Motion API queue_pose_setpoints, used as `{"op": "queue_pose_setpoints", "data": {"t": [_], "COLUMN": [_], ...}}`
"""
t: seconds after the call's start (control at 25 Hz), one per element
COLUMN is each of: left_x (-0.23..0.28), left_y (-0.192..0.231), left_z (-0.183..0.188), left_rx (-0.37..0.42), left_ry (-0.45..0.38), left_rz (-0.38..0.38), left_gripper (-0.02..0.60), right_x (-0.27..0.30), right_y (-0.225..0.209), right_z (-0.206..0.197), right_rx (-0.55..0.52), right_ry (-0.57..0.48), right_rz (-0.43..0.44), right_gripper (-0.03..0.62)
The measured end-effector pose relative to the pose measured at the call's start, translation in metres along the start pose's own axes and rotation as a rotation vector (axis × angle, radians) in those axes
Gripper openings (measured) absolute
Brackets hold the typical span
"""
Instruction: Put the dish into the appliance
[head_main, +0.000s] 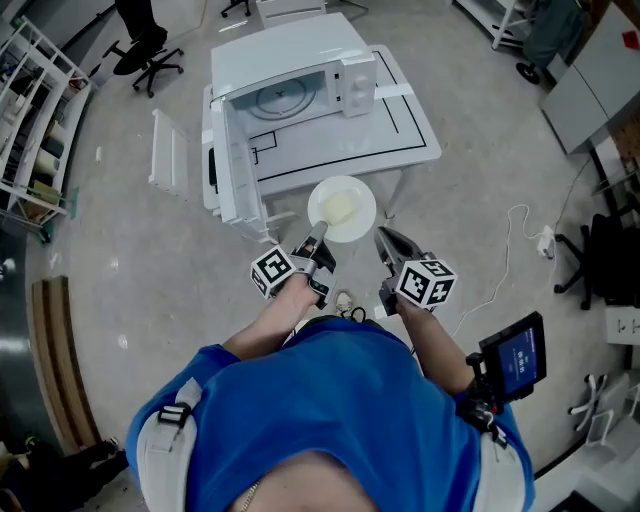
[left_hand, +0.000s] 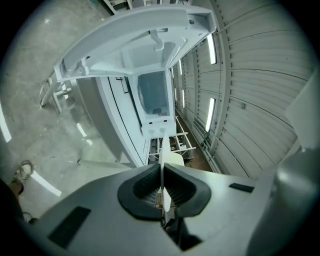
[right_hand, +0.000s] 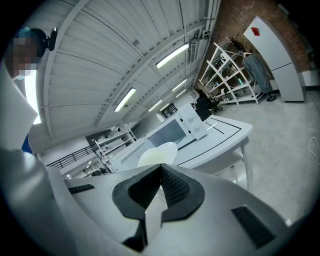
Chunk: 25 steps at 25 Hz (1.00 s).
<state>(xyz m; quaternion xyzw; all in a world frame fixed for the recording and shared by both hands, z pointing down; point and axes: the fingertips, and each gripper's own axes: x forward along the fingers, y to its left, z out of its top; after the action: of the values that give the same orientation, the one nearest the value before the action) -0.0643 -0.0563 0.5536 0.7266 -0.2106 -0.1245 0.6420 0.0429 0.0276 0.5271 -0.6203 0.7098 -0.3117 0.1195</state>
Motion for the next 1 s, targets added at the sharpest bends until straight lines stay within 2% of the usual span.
{"op": "queue_pose_setpoints", "data": {"t": [0.12,0.44,0.76,1.0], "left_x": [0.029,0.047,0.074,0.108], "left_y": [0.002,0.010,0.021,0.023], "left_z": [0.021,0.044,0.070,0.101], "left_rx": [-0.013,-0.033,-0.053,-0.054], "left_ry": [-0.010,-0.054,-0.139,-0.219], "left_rz": [-0.002,0.015,0.033,0.048], "left_gripper": [0.018,0.018,0.018,0.018], "right_x": [0.029,0.062,0.114,0.158], "right_y": [-0.012,-0.025,-0.039,-0.058], "right_z": [0.019,0.031,0.045,0.069], "right_rx": [-0.007,-0.011,-0.030,-0.053], "right_ry": [0.011,0.036,0.095,0.145], "right_rz": [-0.003,-0.004,0.059,0.113], "right_gripper": [0.002,0.002,0.002,0.002]}}
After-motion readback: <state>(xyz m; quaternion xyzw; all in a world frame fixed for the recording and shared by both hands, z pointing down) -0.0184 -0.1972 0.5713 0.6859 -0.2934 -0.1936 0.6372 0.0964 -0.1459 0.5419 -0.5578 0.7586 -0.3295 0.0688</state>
